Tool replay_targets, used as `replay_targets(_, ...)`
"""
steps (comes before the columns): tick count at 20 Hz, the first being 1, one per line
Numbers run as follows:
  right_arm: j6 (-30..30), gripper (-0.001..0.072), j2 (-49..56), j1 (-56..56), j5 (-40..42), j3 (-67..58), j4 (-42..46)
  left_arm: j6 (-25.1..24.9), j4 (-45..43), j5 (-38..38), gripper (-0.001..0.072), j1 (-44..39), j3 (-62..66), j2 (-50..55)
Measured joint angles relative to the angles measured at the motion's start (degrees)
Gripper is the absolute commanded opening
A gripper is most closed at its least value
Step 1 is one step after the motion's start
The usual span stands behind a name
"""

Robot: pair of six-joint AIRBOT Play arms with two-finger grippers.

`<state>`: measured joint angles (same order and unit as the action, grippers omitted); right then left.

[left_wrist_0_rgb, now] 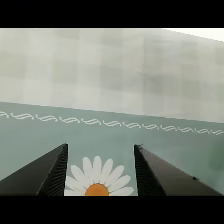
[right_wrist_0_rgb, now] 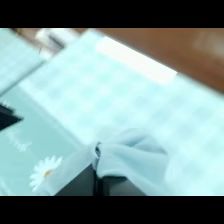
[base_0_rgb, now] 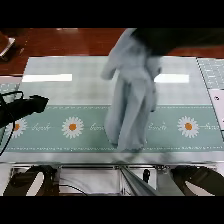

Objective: Fold the shirts.

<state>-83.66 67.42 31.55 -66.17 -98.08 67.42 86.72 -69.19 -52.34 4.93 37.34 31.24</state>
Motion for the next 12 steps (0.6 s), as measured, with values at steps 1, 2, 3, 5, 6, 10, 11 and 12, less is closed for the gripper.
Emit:
replay_targets(1, -0.66, 0.0023, 2.47, 2.19, 1.31, 2.40, -0.39, 0.04, 0.26, -0.02, 0.0506, 0.31, 0.00, 0.00)
replay_targets(2, -1.18, 0.0023, 4.83, 4.04, 2.60, 4.46, -1.60, 0.07, 0.50, -0.04, 0.0506, 0.52, 0.00, 0.00)
replay_targets(3, -1.44, 0.0023, 7.54, 5.97, 4.31, 6.49, -3.37, 0.07, 0.87, -0.09, 0.0506, 0.68, 0.00, 0.00)
replay_targets(5, -1.84, 0.0023, 12.96, 9.22, 6.80, 9.31, -6.64, 0.07, 1.11, -0.11, 0.0506, 0.87, 0.00, 0.00)
replay_targets(6, -2.01, 0.0024, 15.76, 10.73, 7.96, 10.25, -8.09, 0.04, 1.44, -0.13, 0.0506, 0.92, 0.00, 0.00)
replay_targets(10, -4.24, 0.0415, 23.26, 13.73, 11.26, 11.96, -11.19, 0.07, 2.32, -0.17, 0.0506, 1.03, 0.00, 0.00)
replay_targets(11, -4.46, 0.0415, 23.76, 13.42, 11.34, 12.09, -11.56, 0.07, 2.67, -0.26, 0.0506, 1.03, 0.00, 0.04)
replay_targets(12, -4.52, 0.0414, 23.63, 12.37, 10.99, 12.24, -11.96, 0.07, 3.28, -0.50, 0.0506, 1.01, -0.07, 0.07)
